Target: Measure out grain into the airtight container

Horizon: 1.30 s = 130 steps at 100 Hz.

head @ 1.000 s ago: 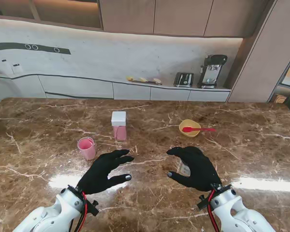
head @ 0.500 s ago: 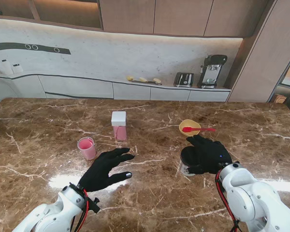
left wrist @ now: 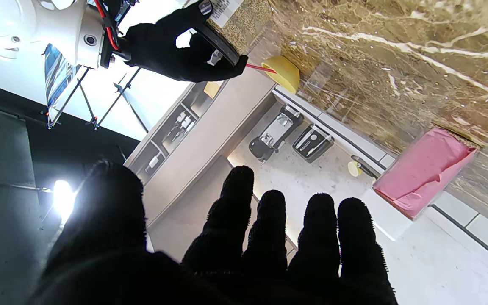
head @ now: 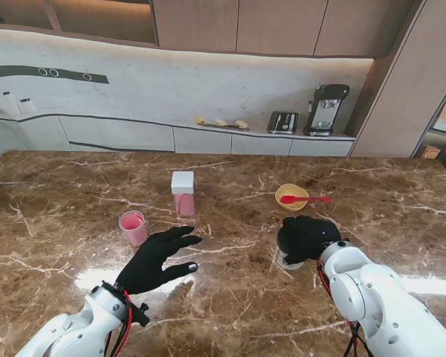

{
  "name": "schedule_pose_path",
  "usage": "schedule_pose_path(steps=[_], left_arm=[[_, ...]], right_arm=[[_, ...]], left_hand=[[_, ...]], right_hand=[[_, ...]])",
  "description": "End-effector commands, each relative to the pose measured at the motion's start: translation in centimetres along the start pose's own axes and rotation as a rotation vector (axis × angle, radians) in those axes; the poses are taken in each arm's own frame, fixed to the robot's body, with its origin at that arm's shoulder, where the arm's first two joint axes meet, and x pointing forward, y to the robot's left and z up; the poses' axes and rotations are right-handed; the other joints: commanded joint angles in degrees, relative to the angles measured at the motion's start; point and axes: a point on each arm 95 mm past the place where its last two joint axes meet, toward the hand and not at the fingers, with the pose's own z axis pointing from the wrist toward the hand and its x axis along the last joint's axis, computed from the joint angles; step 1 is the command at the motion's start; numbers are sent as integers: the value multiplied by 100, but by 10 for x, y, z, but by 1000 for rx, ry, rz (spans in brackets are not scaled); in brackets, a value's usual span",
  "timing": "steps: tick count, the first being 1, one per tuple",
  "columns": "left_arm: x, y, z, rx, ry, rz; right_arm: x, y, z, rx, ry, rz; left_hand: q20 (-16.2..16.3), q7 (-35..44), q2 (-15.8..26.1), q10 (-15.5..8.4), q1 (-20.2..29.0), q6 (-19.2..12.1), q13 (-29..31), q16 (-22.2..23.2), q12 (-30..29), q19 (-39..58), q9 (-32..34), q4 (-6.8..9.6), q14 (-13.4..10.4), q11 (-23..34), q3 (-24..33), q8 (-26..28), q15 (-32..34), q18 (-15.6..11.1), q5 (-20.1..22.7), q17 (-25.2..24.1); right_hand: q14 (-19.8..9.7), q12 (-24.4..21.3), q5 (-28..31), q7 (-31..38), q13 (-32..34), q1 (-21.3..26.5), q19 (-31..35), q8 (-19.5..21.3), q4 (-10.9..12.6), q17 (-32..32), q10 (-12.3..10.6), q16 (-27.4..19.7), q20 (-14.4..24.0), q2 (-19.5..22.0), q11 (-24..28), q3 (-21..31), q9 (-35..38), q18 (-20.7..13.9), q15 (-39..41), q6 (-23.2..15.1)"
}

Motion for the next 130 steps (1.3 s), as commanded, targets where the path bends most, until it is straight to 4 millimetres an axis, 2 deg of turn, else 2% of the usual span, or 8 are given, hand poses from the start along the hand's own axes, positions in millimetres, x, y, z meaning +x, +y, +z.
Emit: schedule_pose_path(steps=[1, 6, 18, 52, 67, 81, 102, 130], left_arm=[[-3, 5, -4, -6, -15, -8], [-4, 5, -4, -6, -18, -9], [-4, 6, -4, -8, -20, -11], [-9, 14, -6, -46, -47, -24], [-12, 17, -9, -60, -63, -26], [-16, 19, -12, -90, -72, -27], [-29, 27, -22, -216, -116, -89], [-44, 51, -14, -368, -180, -104]], right_arm=[[8, -14, -1, 29, 20, 20], [14, -17, 0, 12, 40, 27], [34, -21, -1, -32, 103, 64], [101, -21, -13, -80, 259, 114], [127, -25, -16, -72, 309, 127], [135, -27, -17, -56, 326, 112], [132, -21, -28, -44, 345, 87], [133, -9, -37, -88, 370, 60]], left_hand=[[-41, 57, -52, -78, -71, -51, 66, 58, 23, 78, -15, 145, -42, -140, -235, 66, -15, -79, 108, -57], [-42, 59, -56, -69, -65, -50, 65, 57, 22, 77, -14, 145, -46, -140, -234, 67, -18, -78, 110, -55], [-42, 57, -65, -65, -50, -50, 59, 55, 21, 77, -16, 145, -40, -142, -233, 66, -21, -77, 105, -50], [-54, 39, -117, -67, 8, -49, 45, 46, 26, 51, -23, 149, -103, -133, -225, 57, -34, -98, 58, -75], [-59, 29, -149, -60, 29, -29, 27, 40, 26, 42, -44, 150, -104, -128, -224, 48, -44, -112, 37, -85], [-80, -65, -460, -78, 143, 40, -52, 30, 28, -4, -194, 178, -173, -135, -209, 6, -70, -182, -189, -138], [-486, -393, -1734, -125, 509, 257, -901, -68, 34, -1369, -1269, 393, -470, -277, 64, -90, -304, -475, -1562, -275], [96, -1039, -2729, -554, 409, -307, -1423, -406, 196, -3219, -1575, 40, -798, -1004, 1092, -424, -687, -728, -2434, -281]], right_hand=[[-367, 169, 626, 565, 475, 610, 506, 121, -157, 412, -241, 141, -282, -1, 509, 867, 601, -173, 396, -261], [-434, 259, 966, 901, 881, 563, 808, 221, -319, 794, -298, 162, -479, -335, 726, 2139, 1054, -246, 588, -407], [-485, 551, 1362, 1254, 1343, 679, 1100, 300, -637, 1187, -314, 206, -584, -201, 908, 2846, 1587, -296, 796, -544], [-548, 754, 1309, 1295, 1391, 613, 1240, 236, -726, 1226, -315, 276, -547, -148, 778, 3019, 1617, -363, 964, -555], [-558, 551, 1183, 1212, 1252, 415, 1184, 143, -391, 1101, -339, 280, -523, -27, 696, 3052, 1485, -390, 980, -512], [-477, -37, 720, 597, 609, -3, 801, -292, -367, 484, -289, 147, -473, -76, 252, 2534, 908, -307, 597, -303], [-233, -808, -249, -419, -1245, -753, -921, -760, -67, -1684, -198, -800, -14, 698, -776, 187, -369, 33, -1332, 93], [-201, -1205, -297, -539, -2116, -1259, -2221, -803, -14, -2821, -152, -1331, 1, 583, -1332, 369, -619, -18, -2247, 155]])
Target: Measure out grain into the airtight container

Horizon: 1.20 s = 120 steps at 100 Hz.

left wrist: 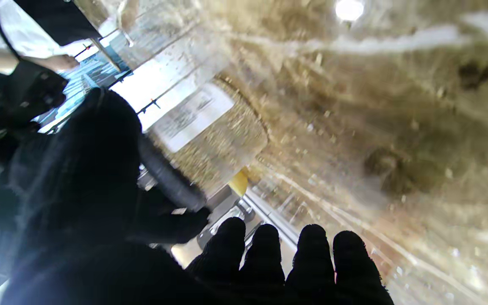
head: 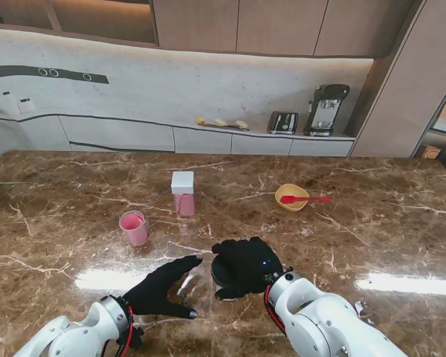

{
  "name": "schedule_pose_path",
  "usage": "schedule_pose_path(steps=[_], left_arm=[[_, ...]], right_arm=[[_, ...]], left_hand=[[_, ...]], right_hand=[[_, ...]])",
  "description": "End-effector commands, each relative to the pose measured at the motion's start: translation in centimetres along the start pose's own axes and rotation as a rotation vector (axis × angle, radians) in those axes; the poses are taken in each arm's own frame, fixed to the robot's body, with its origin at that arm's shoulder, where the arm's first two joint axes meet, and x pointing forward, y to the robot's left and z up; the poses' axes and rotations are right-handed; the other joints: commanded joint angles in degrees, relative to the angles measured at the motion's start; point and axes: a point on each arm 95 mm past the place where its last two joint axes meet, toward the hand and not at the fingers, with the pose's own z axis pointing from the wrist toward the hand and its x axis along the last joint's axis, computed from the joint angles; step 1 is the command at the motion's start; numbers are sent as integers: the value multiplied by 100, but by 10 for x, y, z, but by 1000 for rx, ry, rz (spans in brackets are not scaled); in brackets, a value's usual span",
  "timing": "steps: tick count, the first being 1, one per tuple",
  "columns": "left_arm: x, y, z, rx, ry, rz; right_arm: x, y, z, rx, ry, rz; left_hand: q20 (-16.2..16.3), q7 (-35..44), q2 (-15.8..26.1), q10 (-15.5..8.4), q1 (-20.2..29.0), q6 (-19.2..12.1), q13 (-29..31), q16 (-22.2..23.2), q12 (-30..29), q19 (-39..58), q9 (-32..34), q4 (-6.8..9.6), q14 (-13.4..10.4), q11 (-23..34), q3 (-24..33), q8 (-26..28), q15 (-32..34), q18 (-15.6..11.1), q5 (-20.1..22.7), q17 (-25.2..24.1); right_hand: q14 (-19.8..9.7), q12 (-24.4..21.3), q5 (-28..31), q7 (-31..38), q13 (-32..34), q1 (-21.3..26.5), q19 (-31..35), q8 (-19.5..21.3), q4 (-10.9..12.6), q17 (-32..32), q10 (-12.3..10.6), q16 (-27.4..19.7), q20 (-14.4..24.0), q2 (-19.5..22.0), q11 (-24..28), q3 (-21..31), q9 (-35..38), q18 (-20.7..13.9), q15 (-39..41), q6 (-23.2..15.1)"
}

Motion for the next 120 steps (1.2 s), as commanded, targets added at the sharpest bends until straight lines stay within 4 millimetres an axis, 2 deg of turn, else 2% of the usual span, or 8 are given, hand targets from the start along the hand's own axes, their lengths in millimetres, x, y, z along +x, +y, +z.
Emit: schedule_pose_path(steps=[1, 23, 41, 61, 74, 95, 106, 120], left_arm=[[-5, 7, 7, -19, -25, -19], [-7, 20, 33, -55, -41, -19], [-7, 25, 53, -36, -45, -29], [-6, 33, 69, -51, -63, -39], [-7, 38, 76, -74, -76, -59], [-5, 45, 84, -109, -99, -85], [-5, 47, 87, -125, -104, -91], [-6, 47, 87, -113, -112, -105]], right_arm=[[2, -1, -1, 0, 1, -9], [2, 6, -4, -27, -44, -82], [0, 3, -3, -12, -78, -113], [2, -7, 5, 22, -72, -81], [4, -11, 7, 25, -54, -68], [8, -16, 9, 21, -30, -8], [10, -15, 6, 54, 2, -5], [9, -8, -3, 162, 83, -75]], left_hand=[[78, -172, -257, -229, 25, -246, -242, -148, -25, -286, -174, -142, -303, -152, 202, -207, -268, -308, -289, -41], [-269, -313, -274, -242, -25, -506, -250, -472, -488, -461, -216, -186, -295, -215, 228, -1164, -337, -309, -281, 13], [-306, -311, -270, -257, -33, -620, -260, -551, -605, -476, -234, -184, -335, -262, 201, -1203, -379, -315, -276, 12], [-317, -308, -153, -246, -92, -702, -250, -574, -655, -466, -224, -179, -291, -241, 163, -1209, -353, -312, -276, 13], [-366, -308, -135, -235, -64, -752, -262, -582, -697, -502, -234, -168, -236, -254, 135, -1211, -354, -319, -275, 12], [-550, -280, 168, -196, -16, -702, -278, -666, -806, -621, -239, -83, -145, -262, 143, -1191, -378, -221, -247, 27], [-651, 34, 479, -177, 266, -961, -288, -707, -781, -567, -245, -109, -129, -248, 212, 139, -370, -165, -290, 11], [-667, 665, 685, -187, 551, -1393, -284, -715, -593, -562, -220, -191, -147, -211, 784, 2764, -368, -195, -438, 16]], right_hand=[[-98, -84, -124, -61, -213, -126, -150, -32, 146, -111, -66, -165, 161, -66, -109, 38, -169, -90, -121, 47], [-128, 79, 6, 122, 192, -228, 271, 72, 107, 501, -12, 315, 671, -202, 107, 188, -43, -114, 612, 31], [-333, 562, 620, 668, 1440, -36, 1824, 358, 140, 1766, -101, 1307, 1021, -252, 688, 116, 711, -107, 2153, -238], [-443, 1098, 1232, 1200, 2320, 1300, 2685, 728, 181, 2670, -186, 1512, 537, -408, 1446, -166, 1496, -219, 2802, -409], [-459, 1254, 1457, 1397, 2726, 1360, 2921, 828, -163, 3128, -189, 1431, 118, -822, 1670, 1812, 1811, -304, 2860, -452], [-439, 1204, 1506, 1416, 3069, 1467, 2938, 761, -194, 3487, -145, 1359, -12, -698, 1743, 2370, 2043, -327, 2809, -434], [-394, 1001, 1263, 1228, 2679, 1706, 2588, 595, -195, 3050, -212, 1291, -62, -723, 1503, 2909, 1785, -237, 2487, -462], [-260, 221, 334, 83, -329, 1934, -252, -66, -114, -198, -284, -65, 220, -877, 175, 3383, 199, 12, -67, -427]])
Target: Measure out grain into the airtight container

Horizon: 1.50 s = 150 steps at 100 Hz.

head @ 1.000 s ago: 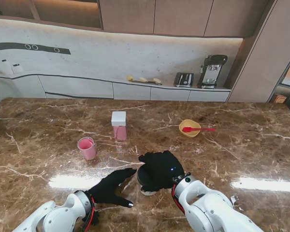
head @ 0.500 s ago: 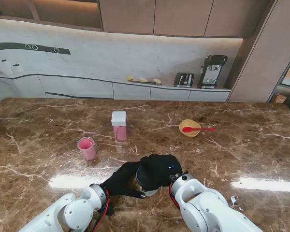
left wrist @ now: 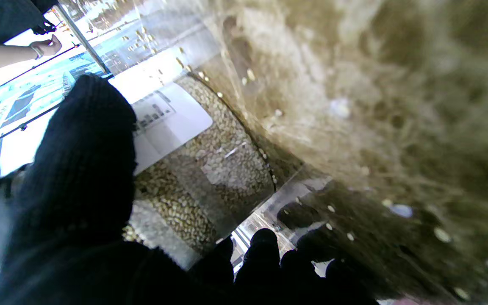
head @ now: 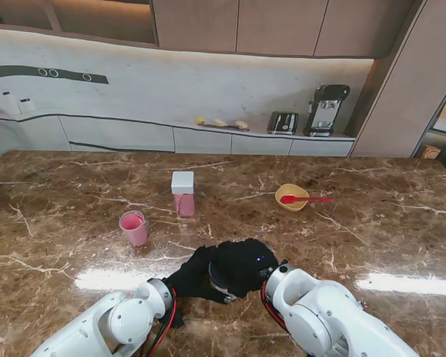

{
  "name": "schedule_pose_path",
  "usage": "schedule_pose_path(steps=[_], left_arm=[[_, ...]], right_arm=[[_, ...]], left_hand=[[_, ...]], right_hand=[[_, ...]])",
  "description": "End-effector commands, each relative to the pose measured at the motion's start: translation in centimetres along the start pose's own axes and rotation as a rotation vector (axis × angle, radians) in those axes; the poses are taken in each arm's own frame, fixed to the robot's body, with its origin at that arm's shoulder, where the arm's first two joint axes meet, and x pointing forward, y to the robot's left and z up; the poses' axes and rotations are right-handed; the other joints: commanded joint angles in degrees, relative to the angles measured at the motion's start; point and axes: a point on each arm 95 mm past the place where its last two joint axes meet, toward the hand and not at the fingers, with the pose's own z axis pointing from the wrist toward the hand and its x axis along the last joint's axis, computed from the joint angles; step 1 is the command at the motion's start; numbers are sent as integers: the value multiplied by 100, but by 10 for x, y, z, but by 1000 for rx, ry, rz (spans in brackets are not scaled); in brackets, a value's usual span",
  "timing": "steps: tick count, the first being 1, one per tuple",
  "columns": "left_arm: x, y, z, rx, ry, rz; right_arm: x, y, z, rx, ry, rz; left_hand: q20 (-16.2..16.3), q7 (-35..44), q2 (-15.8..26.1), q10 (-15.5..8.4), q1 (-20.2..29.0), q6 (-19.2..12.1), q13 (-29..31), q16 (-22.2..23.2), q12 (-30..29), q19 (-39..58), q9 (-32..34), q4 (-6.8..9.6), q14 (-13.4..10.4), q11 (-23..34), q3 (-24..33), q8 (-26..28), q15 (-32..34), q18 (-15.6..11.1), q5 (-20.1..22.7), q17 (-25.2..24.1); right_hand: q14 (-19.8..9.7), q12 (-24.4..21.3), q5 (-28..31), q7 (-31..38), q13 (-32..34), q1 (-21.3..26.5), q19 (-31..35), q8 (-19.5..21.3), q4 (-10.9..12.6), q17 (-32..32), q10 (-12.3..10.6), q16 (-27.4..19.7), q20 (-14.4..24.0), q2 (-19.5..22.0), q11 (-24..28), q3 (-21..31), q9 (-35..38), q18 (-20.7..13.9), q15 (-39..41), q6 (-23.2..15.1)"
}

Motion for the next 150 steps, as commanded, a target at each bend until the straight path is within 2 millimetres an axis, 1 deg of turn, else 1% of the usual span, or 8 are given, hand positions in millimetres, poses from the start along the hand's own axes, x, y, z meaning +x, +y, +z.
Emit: schedule_pose_path(steps=[1, 34, 60, 77, 101, 126, 135, 150], left_arm=[[-13, 24, -3, -46, -52, -30], [-15, 20, -9, -20, -41, -21], [-13, 19, -9, -20, -31, -12], [-13, 19, -10, -24, -32, -9], [-12, 19, -9, -24, -28, -7], [-12, 19, -9, -23, -24, -1], [-12, 18, -10, -24, -25, 1], [-13, 18, -11, -21, -28, 0]], right_arm=[[5, -21, -7, 73, 31, -25], [5, -8, -9, -24, -9, -126], [4, -11, 0, -47, -88, -231], [4, -9, -7, 99, 84, -61], [-2, -4, -9, 19, 30, -96], [-4, -5, -2, -13, -65, -197], [-3, -5, -3, 34, -5, -158], [-4, -2, -7, 128, 109, -84]], left_hand=[[-61, 377, 886, -122, 517, -553, 311, 115, 143, 1328, -182, -4, 887, -56, 799, 888, 401, 1198, -260, 851], [3, 1067, 921, -187, 521, -917, 333, 231, 344, 1370, -145, -61, 829, -8, 904, 1488, 434, 1219, -121, 847], [42, 1174, 933, -180, 549, -902, 332, 281, 418, 1387, -146, -56, 825, -5, 869, 1349, 441, 1223, -133, 838], [54, 1188, 936, -185, 596, -908, 333, 295, 439, 1388, -144, -52, 831, -7, 879, 1267, 438, 1222, -140, 837], [70, 1224, 920, -182, 607, -920, 335, 318, 474, 1390, -140, -53, 828, 1, 898, 1191, 444, 1229, -139, 834], [84, 1270, 907, -178, 598, -927, 335, 338, 505, 1391, -140, -55, 834, 2, 925, 1133, 447, 1225, -141, 834], [86, 1277, 912, -183, 596, -932, 336, 344, 512, 1389, -138, -55, 834, 2, 934, 1114, 448, 1225, -141, 833], [92, 1276, 913, -180, 577, -944, 336, 360, 530, 1391, -138, -58, 829, 7, 936, 1086, 455, 1213, -151, 836]], right_hand=[[-948, -92, 46, 79, -925, 450, -910, -112, 398, -970, -715, -562, 122, 246, 291, 822, -80, -193, -772, -290], [-1038, -428, -516, -273, -1406, -1060, -1672, -162, 540, -1206, -505, -856, 482, 1198, -241, -2890, -715, -467, -1032, 138], [-1248, 1082, 618, 1068, 1103, -289, 1387, 732, 717, 1241, -637, 1129, 919, 1077, 1579, -2915, 713, -508, 2012, -187], [-1014, -491, -271, -519, -1617, 354, -1524, -275, 346, -986, -558, -1099, -498, 371, -224, 261, -734, -857, -1245, -392], [-1022, -836, -757, -722, -1967, -882, -2036, -325, 500, -1369, -392, -1243, -285, 1228, -600, -2724, -1212, -858, -1447, -54], [-1201, 1222, 455, 881, 797, -717, 1372, 508, 618, 1128, -588, 1295, 1264, 1070, 1529, -2936, 545, -586, 2042, -42], [-994, 542, 421, 451, 104, 225, 353, 238, 457, 561, -658, -58, 321, 582, 751, -98, 450, -630, 78, -304], [-1038, -1090, -713, -1145, -2748, 71, -2171, -849, 357, -1447, -481, -1774, -653, 349, -898, -484, -1377, -1101, -1977, -1038]])
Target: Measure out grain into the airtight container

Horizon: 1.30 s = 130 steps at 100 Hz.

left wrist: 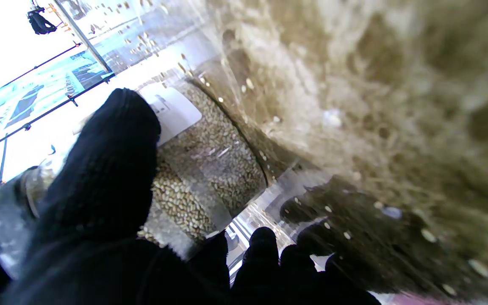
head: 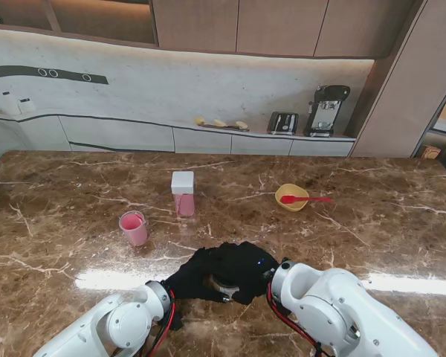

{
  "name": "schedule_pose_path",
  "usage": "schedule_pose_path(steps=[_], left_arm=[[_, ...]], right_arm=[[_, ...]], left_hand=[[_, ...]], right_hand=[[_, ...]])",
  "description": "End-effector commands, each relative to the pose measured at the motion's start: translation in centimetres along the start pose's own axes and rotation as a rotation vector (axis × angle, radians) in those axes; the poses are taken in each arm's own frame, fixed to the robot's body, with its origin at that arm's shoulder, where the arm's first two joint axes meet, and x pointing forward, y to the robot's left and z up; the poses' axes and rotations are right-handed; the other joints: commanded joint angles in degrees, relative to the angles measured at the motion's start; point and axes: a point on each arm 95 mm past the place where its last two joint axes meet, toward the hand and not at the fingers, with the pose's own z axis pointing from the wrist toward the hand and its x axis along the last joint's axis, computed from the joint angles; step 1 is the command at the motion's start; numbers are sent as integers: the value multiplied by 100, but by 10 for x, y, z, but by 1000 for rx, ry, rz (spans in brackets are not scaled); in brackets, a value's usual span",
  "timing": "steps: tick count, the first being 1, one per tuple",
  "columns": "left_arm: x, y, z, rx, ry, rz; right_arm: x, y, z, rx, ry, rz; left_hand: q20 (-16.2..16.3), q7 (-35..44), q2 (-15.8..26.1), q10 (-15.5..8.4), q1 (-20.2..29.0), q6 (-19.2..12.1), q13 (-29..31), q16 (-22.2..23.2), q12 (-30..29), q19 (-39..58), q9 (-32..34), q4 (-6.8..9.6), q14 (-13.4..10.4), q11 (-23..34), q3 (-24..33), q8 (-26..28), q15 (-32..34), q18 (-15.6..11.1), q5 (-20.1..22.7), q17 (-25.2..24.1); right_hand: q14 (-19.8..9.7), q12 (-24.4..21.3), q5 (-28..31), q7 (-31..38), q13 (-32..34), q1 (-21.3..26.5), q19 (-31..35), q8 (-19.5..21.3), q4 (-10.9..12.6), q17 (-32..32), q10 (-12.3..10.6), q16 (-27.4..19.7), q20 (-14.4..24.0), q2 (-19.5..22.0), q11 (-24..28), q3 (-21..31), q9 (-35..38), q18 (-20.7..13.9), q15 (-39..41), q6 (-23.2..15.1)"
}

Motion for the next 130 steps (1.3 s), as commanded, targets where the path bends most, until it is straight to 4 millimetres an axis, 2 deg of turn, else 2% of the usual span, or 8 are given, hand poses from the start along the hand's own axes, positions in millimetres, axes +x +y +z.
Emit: schedule_pose_path(steps=[1, 13, 37, 53, 71, 99, 116, 130], left_arm=[[-12, 16, -6, -37, -40, -10], [-13, 15, -7, -33, -39, -7], [-13, 14, -7, -31, -37, -6], [-13, 14, -7, -33, -35, -3], [-12, 14, -7, -35, -33, -2], [-11, 14, -7, -41, -32, 4], [-11, 13, -8, -41, -34, 8], [-12, 13, -8, -44, -39, 9]], right_arm=[[1, -5, -1, -11, -44, -56], [-2, -5, 1, -64, -77, -70], [-5, -5, 9, -147, -208, -151], [-4, -4, 2, -57, -71, -37], [-8, -2, -2, -20, -48, 4], [-6, 2, 2, -77, -209, -102], [-1, 2, 4, -90, -180, -13], [2, 6, -3, -29, -79, -27]], left_hand=[[182, 168, 579, -114, 320, -546, 152, 165, 95, 1268, -138, 35, 825, 7, 568, -22, 439, 1178, -20, 649], [185, 159, 582, -112, 320, -549, 150, 170, 97, 1268, -140, 35, 835, 2, 566, -45, 438, 1175, -25, 650], [193, 180, 581, -120, 325, -545, 154, 177, 97, 1270, -138, 36, 822, -1, 564, -64, 436, 1181, -13, 650], [190, 190, 573, -112, 335, -535, 153, 170, 85, 1262, -140, 36, 823, -7, 565, -73, 428, 1179, -22, 649], [187, 193, 560, -114, 345, -531, 151, 165, 78, 1258, -140, 37, 824, -7, 570, -78, 425, 1179, -25, 651], [188, 206, 555, -115, 328, -526, 154, 169, 70, 1256, -141, 37, 819, -6, 586, -74, 432, 1181, -25, 651], [191, 203, 558, -113, 311, -492, 153, 174, 72, 1260, -141, 38, 824, -4, 600, -76, 434, 1173, -30, 653], [193, 204, 558, -116, 312, -487, 151, 177, 72, 1260, -141, 39, 824, -5, 614, -76, 434, 1171, -31, 651]], right_hand=[[-75, -299, -338, -315, -486, -144, -512, -207, -41, -252, -444, -329, -385, -139, -114, -321, -255, -969, -396, -184], [19, -243, -330, -111, -9, -768, -374, -47, 84, -65, -350, -45, -139, 533, 58, -2567, -93, -790, -65, 393], [-221, 2185, 977, 1906, 3157, -739, 3469, 1131, 212, 2542, -642, 2822, 1730, 400, 2492, -2606, 1944, -534, 3624, 707], [126, 482, 201, 393, 1166, 223, 693, 361, -8, 716, -562, 507, 149, -118, 640, 520, 812, -413, 474, 283], [130, -117, -582, -276, -262, -403, -529, 73, -57, -432, -292, -34, -155, 34, -68, -1136, -412, -538, -199, 499], [-101, 1451, 331, 1213, 2587, -2029, 2474, 818, 116, 2024, -422, 2457, 1696, 696, 1627, -2187, 1134, -433, 2927, 1028], [-153, 1845, 1059, 1745, 3640, -481, 4119, 979, 282, 2842, -465, 2483, 1092, 801, 2248, -2827, 2089, -585, 3655, 887], [99, 399, 387, 442, 1436, 355, 1325, 153, 17, 961, -524, 501, 76, 36, 701, 445, 1029, -380, 539, 603]])
